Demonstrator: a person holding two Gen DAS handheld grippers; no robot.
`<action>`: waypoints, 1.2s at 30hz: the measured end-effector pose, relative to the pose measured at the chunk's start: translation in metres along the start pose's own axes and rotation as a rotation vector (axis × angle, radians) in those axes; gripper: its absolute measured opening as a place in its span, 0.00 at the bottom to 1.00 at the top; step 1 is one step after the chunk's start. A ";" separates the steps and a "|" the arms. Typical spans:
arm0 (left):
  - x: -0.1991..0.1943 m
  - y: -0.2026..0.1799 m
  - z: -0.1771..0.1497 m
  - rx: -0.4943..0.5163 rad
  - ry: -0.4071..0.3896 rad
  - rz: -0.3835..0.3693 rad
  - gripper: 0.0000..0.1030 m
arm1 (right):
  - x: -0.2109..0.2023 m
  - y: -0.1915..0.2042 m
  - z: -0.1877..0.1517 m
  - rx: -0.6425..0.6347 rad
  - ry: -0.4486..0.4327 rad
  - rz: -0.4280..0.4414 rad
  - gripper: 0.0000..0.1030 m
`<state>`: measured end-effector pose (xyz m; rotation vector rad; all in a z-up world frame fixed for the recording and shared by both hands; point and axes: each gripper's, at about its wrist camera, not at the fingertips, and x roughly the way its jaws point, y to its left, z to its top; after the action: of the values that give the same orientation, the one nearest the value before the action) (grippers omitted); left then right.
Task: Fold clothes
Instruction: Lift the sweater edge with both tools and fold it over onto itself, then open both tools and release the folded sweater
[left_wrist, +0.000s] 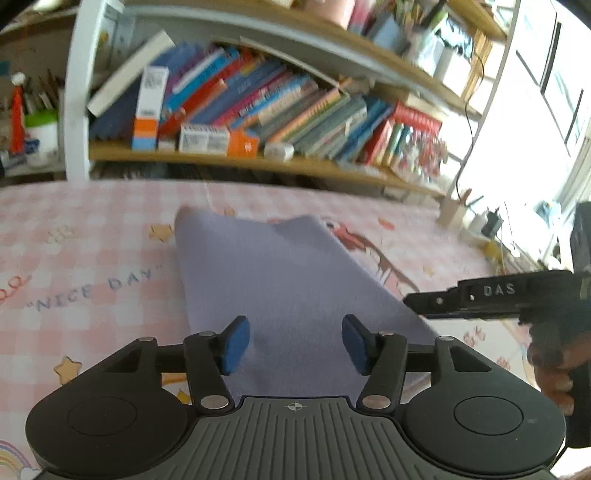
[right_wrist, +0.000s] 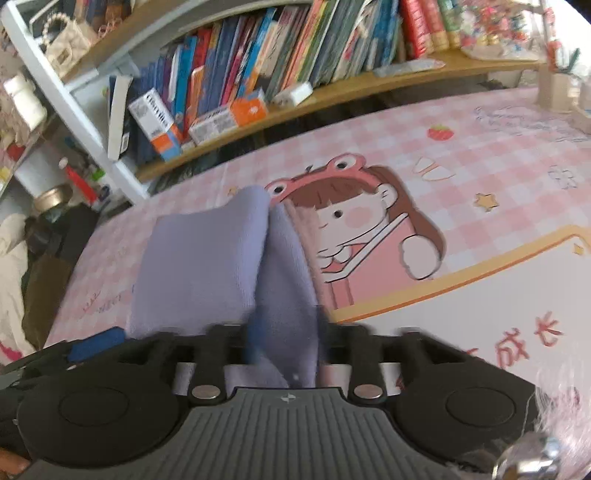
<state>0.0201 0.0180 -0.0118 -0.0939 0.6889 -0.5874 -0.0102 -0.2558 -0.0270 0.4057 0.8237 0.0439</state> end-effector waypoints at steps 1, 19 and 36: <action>-0.003 -0.001 0.001 -0.005 -0.009 0.018 0.56 | -0.004 -0.001 0.000 0.002 -0.006 -0.012 0.54; -0.023 -0.050 -0.024 -0.097 0.028 0.227 0.78 | -0.023 -0.026 -0.023 -0.050 0.115 0.113 0.79; -0.022 -0.013 -0.007 -0.251 0.030 0.318 0.78 | 0.009 -0.030 -0.009 -0.013 0.192 0.170 0.81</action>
<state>-0.0039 0.0198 -0.0014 -0.2052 0.7862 -0.1963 -0.0139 -0.2789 -0.0500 0.4635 0.9758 0.2488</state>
